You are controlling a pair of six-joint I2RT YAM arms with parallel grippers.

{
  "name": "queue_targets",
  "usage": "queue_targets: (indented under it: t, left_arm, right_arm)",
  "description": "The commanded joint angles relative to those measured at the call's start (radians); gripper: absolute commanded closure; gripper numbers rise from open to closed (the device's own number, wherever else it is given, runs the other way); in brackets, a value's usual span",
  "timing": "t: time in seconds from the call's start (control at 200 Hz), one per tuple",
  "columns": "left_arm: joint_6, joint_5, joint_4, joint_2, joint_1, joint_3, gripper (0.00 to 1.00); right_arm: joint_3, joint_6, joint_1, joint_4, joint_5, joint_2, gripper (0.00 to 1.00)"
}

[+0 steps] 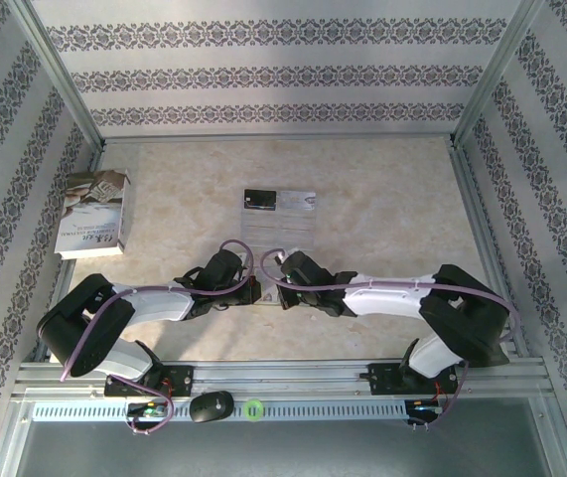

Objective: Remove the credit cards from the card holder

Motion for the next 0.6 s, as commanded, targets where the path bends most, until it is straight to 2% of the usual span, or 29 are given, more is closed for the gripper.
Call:
queue_targets:
  t: [0.0,0.145,0.295,0.36,0.435,0.595]
  left_arm:
    - [-0.010,0.007,-0.056,0.003,-0.019,0.001,1.00]
    - [0.011,0.006,-0.074,-0.025,-0.020,0.009,1.00]
    - [0.014,0.014,-0.079,-0.037,-0.019,0.012,1.00]
    - [0.013,0.015,-0.073,-0.045,-0.019,0.006,0.98]
    - [0.013,0.008,-0.074,-0.061,-0.019,0.002,0.96]
    - [0.017,0.009,-0.076,-0.071,-0.021,0.001,0.95]
  right_arm:
    - [-0.058,0.196,0.012,-0.057,0.158,-0.051,1.00]
    - [-0.074,0.254,0.043,-0.120,0.263,-0.133,0.75]
    - [-0.023,0.195,0.060,-0.182,0.323,-0.245,0.66]
    - [0.000,0.151,0.051,-0.157,0.257,-0.259,0.66]
    - [0.056,0.135,0.017,-0.155,0.115,-0.224,0.73]
    - [0.163,0.134,-0.018,-0.146,-0.103,-0.070,0.84]
